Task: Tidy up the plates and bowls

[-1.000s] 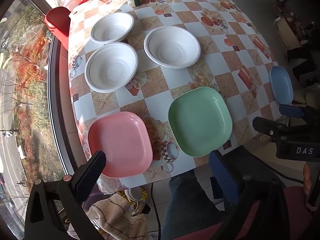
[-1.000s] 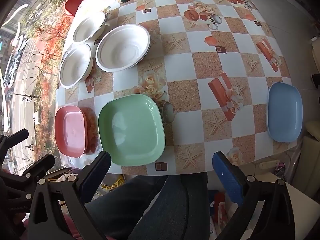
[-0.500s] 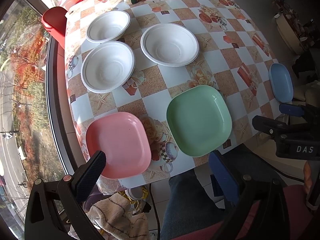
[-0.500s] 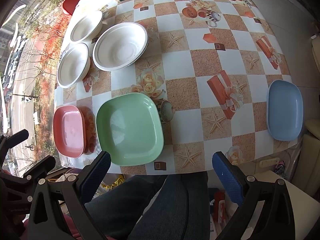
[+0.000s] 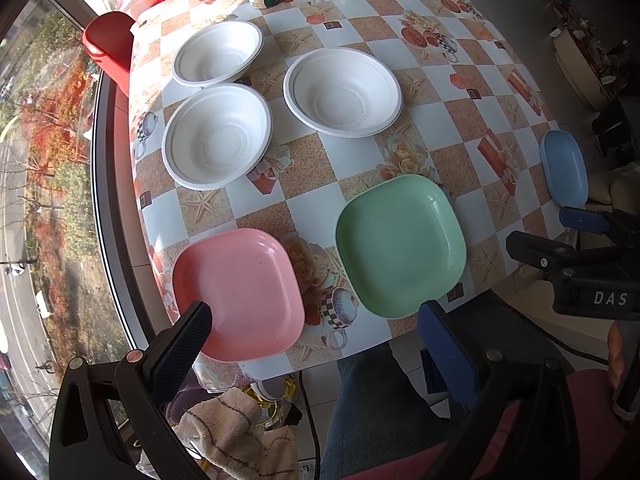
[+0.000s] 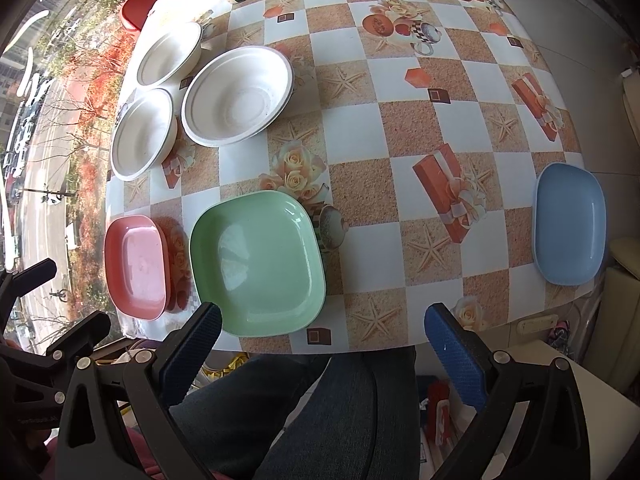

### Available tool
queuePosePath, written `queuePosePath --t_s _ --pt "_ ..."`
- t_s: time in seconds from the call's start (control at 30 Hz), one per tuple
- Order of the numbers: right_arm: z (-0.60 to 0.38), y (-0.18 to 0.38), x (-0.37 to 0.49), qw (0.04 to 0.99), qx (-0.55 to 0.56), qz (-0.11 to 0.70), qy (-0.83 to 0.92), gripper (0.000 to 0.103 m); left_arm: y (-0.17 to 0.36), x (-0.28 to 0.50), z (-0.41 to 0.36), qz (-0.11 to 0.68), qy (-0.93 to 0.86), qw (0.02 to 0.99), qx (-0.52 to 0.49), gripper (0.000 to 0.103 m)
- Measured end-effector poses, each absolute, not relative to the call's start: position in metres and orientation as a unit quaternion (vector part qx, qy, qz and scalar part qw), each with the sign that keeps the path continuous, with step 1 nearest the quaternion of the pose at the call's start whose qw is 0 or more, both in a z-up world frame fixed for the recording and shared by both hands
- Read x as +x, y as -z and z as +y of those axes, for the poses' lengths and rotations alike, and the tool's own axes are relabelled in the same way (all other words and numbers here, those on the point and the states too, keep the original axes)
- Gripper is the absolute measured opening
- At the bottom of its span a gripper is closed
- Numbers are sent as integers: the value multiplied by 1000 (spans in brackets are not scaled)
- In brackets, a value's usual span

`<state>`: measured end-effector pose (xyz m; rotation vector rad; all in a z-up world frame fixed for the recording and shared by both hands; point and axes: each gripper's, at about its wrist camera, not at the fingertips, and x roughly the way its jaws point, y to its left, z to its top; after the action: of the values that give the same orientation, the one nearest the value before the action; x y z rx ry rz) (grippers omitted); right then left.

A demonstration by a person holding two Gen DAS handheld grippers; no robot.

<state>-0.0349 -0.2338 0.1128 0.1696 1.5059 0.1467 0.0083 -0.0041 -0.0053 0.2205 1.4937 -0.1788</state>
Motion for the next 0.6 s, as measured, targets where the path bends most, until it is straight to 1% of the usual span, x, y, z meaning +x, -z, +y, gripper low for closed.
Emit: queuePosePath --t_s 0.37,0.6 --pt "-233 -110 -30 728 72 678 -68 102 10 11 -3 682 74 721 97 103" --pt "-236 -103 -30 716 76 690 -74 102 23 8 -2 706 72 699 86 103"
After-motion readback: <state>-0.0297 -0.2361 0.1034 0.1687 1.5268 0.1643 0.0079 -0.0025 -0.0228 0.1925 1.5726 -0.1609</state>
